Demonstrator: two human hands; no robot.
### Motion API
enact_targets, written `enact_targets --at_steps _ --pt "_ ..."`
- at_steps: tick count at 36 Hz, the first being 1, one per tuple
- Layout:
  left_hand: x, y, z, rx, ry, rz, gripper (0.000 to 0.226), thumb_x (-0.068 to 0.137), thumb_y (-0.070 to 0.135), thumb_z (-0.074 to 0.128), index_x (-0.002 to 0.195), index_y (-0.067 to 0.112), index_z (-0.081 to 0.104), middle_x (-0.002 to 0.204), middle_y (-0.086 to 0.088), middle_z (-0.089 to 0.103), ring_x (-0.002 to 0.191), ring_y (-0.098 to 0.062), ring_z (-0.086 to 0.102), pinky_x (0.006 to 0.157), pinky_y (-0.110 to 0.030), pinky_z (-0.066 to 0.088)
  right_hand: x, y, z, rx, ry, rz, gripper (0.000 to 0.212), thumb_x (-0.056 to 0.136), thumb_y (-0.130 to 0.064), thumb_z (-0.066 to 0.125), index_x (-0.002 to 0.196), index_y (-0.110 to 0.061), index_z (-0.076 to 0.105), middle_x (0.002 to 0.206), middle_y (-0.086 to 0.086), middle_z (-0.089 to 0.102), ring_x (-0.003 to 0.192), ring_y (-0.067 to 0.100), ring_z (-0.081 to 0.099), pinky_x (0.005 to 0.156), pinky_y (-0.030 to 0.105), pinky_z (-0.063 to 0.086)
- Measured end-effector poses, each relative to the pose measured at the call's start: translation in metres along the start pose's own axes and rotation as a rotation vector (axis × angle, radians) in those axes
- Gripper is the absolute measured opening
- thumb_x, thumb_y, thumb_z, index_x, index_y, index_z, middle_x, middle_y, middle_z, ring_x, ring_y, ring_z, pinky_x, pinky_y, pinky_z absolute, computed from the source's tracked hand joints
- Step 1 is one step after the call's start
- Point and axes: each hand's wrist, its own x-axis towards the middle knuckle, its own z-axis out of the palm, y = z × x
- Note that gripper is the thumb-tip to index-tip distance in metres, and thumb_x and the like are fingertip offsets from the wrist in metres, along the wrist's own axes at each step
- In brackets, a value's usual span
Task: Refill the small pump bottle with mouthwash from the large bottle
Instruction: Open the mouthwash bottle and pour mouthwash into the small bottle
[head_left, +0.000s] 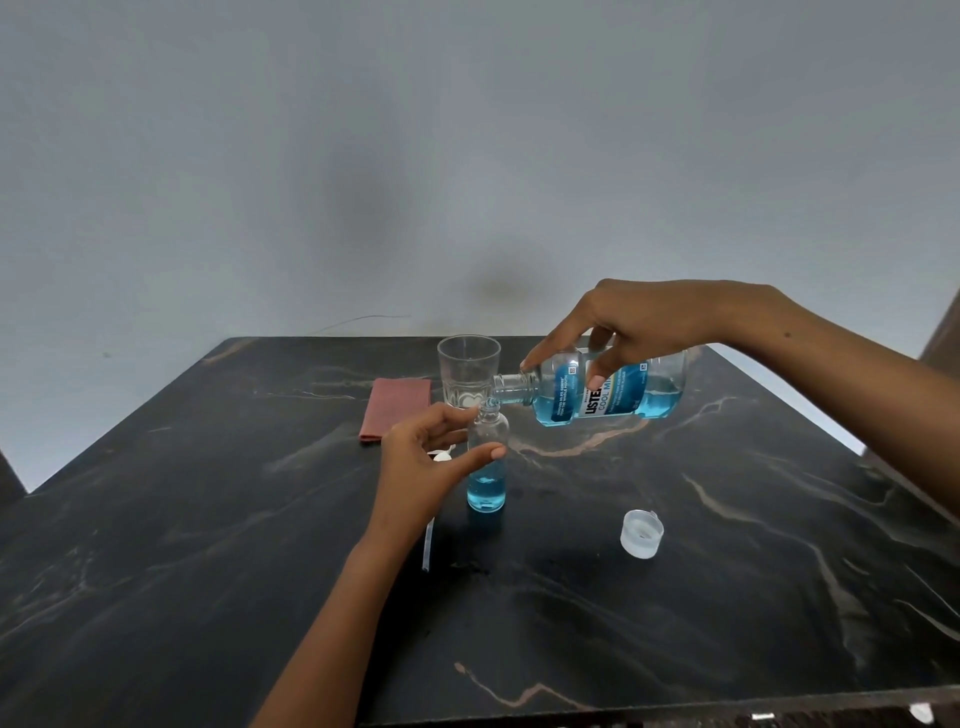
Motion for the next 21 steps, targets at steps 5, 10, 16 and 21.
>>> enact_targets --at_steps 5,10,16,21 --pt "0.0001 0.0005 0.0004 0.003 0.0 -0.002 0.034 0.06 0.04 0.081 0.091 0.034 0.068 0.098 0.013 0.071 0.092 -0.004 0.07 0.078 -0.019 0.057 0.0007 -0.0001 -0.0008 0.0 -0.01 0.001 0.056 0.081 -0.003 0.068 0.13 -0.027 0.054 0.131 -0.007 0.059 0.112 0.014 0.06 0.087 0.016 0.048" --pt "-0.0003 0.0012 0.0 -0.006 -0.006 0.003 0.035 0.06 0.042 0.081 0.091 0.034 0.068 0.097 0.016 0.071 0.091 -0.002 0.07 0.076 -0.016 0.056 0.0014 0.0007 -0.0009 0.008 -0.012 0.004 0.055 0.082 -0.002 0.068 0.13 -0.024 0.054 0.131 -0.006 0.059 0.112 0.014 0.06 0.086 0.012 0.048" --pt "-0.0004 0.0002 -0.0005 -0.02 0.0 -0.006 0.035 0.059 0.041 0.082 0.091 0.033 0.069 0.098 0.012 0.073 0.092 -0.005 0.071 0.077 -0.02 0.057 0.0019 0.0005 -0.0019 0.023 -0.01 -0.002 0.057 0.08 -0.003 0.07 0.129 -0.028 0.055 0.128 -0.009 0.061 0.107 0.011 0.061 0.084 0.01 0.047" --pt "-0.0008 0.0004 -0.0009 -0.014 -0.005 -0.008 0.036 0.06 0.041 0.082 0.092 0.032 0.069 0.099 0.01 0.073 0.093 -0.006 0.071 0.078 -0.021 0.058 0.0028 0.0016 -0.0019 0.017 -0.026 0.002 0.057 0.081 -0.004 0.07 0.13 -0.029 0.055 0.13 -0.009 0.06 0.11 0.012 0.06 0.088 0.015 0.047"
